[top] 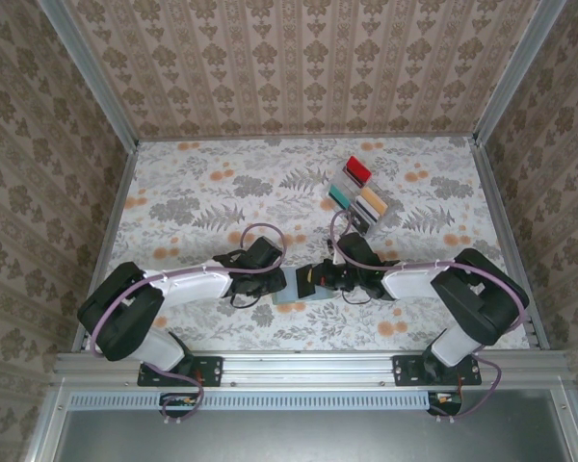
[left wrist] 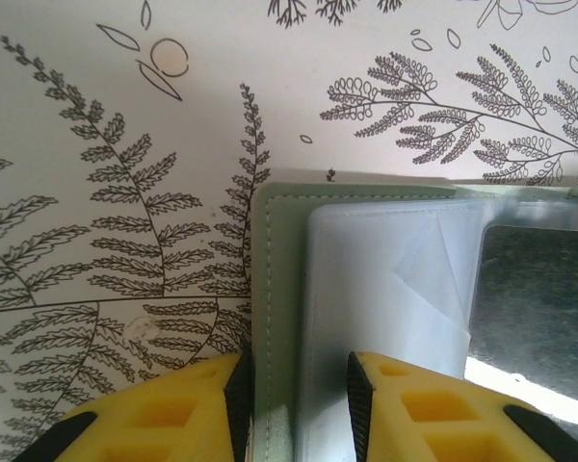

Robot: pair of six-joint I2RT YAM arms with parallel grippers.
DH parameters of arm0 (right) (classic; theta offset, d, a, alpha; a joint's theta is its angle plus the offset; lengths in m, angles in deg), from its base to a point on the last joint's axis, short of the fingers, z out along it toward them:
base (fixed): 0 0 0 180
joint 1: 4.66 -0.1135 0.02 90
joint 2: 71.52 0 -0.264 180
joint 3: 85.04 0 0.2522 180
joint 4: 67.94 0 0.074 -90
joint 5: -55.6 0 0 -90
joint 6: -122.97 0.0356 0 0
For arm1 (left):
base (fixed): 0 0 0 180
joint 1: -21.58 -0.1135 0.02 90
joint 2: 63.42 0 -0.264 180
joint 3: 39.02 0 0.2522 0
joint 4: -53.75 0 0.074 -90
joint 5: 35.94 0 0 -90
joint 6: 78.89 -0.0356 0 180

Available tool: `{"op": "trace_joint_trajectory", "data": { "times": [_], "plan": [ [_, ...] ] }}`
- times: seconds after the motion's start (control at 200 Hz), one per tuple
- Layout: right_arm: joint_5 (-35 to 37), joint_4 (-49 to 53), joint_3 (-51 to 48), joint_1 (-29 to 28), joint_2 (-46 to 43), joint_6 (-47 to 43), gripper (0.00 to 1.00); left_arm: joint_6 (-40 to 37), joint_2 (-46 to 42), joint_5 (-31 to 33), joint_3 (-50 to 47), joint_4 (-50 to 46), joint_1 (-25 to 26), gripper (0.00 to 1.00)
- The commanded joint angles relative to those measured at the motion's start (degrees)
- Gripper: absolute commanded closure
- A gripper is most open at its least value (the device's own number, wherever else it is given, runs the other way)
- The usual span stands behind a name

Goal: Put the credit cards into the card holder
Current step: Insert the credit card into the card slot.

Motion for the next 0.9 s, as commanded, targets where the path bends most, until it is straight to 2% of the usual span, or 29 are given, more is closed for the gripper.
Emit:
{"op": "trace_joint_trajectory", "data": {
  "times": [0.0,0.3,0.48,0.79,0.895],
  "plan": [
    [-3.46,-4.92,-0.39,-0.39,2.70,1.37,1.00,-0.30,1.62,-0.08,0.65,-0.42,0.47,0.66],
    [-2.53,-4.64,-0.22,-1.09,5.45,1.93,0.99,-0.38,1.73,-0.14,1.22,-0.57,0.42,0.67],
    [-5.35,-4.46,2.44,-2.48,8.50,1.81,0.96,-0.38,1.40,-0.06,1.35,-0.31,0.42,0.64],
    [-3.98,0.39,6.78,-5.02,10.51,1.16,0.93,0.03,0.47,0.63,1.43,-0.58,0.45,0.63],
    [-2.39,1.61,6.35,-5.02,9.33,2.25,0.89,0.21,0.13,0.84,1.36,-0.70,0.47,0.63]
  ]
}}
